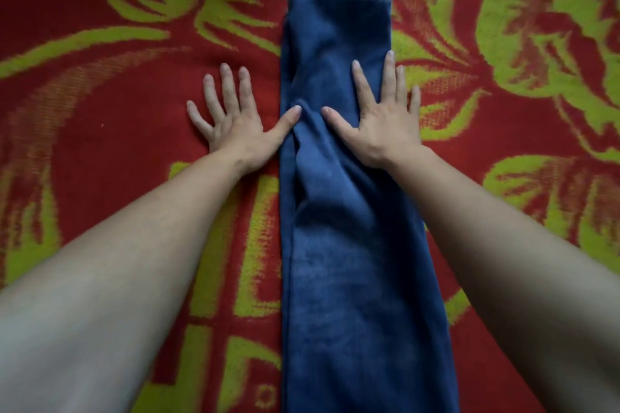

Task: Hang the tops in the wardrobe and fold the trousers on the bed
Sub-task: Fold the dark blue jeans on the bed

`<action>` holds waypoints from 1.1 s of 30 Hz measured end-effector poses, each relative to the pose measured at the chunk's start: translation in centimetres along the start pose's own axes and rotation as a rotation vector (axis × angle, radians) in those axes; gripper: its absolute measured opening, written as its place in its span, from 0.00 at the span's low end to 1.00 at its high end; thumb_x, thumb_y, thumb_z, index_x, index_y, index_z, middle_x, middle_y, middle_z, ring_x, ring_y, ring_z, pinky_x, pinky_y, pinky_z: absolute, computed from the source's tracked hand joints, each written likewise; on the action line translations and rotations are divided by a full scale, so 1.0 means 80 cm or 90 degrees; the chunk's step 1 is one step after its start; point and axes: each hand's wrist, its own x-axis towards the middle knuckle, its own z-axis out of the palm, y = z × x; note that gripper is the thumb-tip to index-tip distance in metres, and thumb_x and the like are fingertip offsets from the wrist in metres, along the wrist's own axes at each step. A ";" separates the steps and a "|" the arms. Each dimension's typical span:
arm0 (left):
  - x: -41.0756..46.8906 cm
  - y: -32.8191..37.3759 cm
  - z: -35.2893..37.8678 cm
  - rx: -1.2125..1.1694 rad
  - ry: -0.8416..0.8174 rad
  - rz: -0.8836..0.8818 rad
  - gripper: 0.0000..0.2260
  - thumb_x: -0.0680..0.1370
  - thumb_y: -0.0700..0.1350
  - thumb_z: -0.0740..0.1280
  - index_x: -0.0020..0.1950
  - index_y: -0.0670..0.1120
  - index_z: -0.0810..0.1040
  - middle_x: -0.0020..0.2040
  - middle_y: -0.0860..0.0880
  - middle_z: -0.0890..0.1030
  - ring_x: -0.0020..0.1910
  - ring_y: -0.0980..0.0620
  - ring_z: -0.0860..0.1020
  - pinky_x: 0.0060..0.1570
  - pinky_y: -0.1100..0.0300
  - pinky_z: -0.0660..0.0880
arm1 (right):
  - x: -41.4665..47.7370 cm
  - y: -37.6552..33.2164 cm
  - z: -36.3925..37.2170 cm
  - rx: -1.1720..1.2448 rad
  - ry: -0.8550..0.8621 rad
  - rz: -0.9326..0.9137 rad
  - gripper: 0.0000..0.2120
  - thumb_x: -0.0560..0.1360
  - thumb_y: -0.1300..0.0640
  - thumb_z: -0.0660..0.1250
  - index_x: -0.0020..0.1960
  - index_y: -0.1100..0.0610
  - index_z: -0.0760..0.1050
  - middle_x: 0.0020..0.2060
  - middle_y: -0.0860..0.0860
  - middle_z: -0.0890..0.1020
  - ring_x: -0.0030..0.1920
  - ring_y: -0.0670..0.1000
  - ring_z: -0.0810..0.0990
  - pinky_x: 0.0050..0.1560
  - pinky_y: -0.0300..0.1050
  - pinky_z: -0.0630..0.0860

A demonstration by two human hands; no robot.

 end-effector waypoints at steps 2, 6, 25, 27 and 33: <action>0.003 0.001 0.001 0.002 -0.019 -0.001 0.43 0.75 0.74 0.47 0.80 0.51 0.38 0.80 0.51 0.34 0.78 0.46 0.33 0.72 0.37 0.33 | -0.003 -0.002 -0.005 0.043 0.069 0.015 0.40 0.77 0.27 0.45 0.82 0.46 0.43 0.80 0.58 0.37 0.80 0.59 0.38 0.78 0.61 0.40; 0.006 0.002 0.000 0.000 -0.008 -0.014 0.31 0.82 0.61 0.47 0.81 0.52 0.39 0.80 0.52 0.34 0.78 0.47 0.34 0.72 0.36 0.34 | 0.013 -0.028 -0.021 0.038 0.269 -0.072 0.31 0.83 0.39 0.49 0.81 0.50 0.51 0.80 0.62 0.46 0.80 0.63 0.44 0.77 0.62 0.43; 0.010 0.003 -0.003 0.002 -0.045 -0.010 0.31 0.83 0.59 0.48 0.80 0.52 0.37 0.79 0.50 0.33 0.77 0.45 0.33 0.71 0.36 0.34 | -0.033 -0.058 0.031 -0.061 0.117 -0.167 0.35 0.78 0.31 0.49 0.81 0.44 0.51 0.81 0.58 0.46 0.80 0.62 0.44 0.77 0.65 0.45; 0.012 0.002 -0.003 0.010 -0.041 -0.010 0.31 0.83 0.60 0.48 0.80 0.53 0.36 0.79 0.50 0.33 0.77 0.45 0.32 0.71 0.36 0.34 | -0.022 -0.063 0.033 -0.063 0.078 -0.143 0.36 0.77 0.29 0.46 0.81 0.42 0.48 0.81 0.56 0.44 0.80 0.61 0.41 0.77 0.64 0.42; 0.011 0.003 -0.003 0.008 -0.049 -0.016 0.31 0.83 0.60 0.48 0.80 0.52 0.37 0.79 0.50 0.33 0.77 0.45 0.33 0.71 0.35 0.34 | 0.005 -0.029 -0.011 0.204 0.333 -0.100 0.24 0.79 0.40 0.58 0.71 0.50 0.73 0.71 0.55 0.71 0.70 0.57 0.70 0.66 0.53 0.63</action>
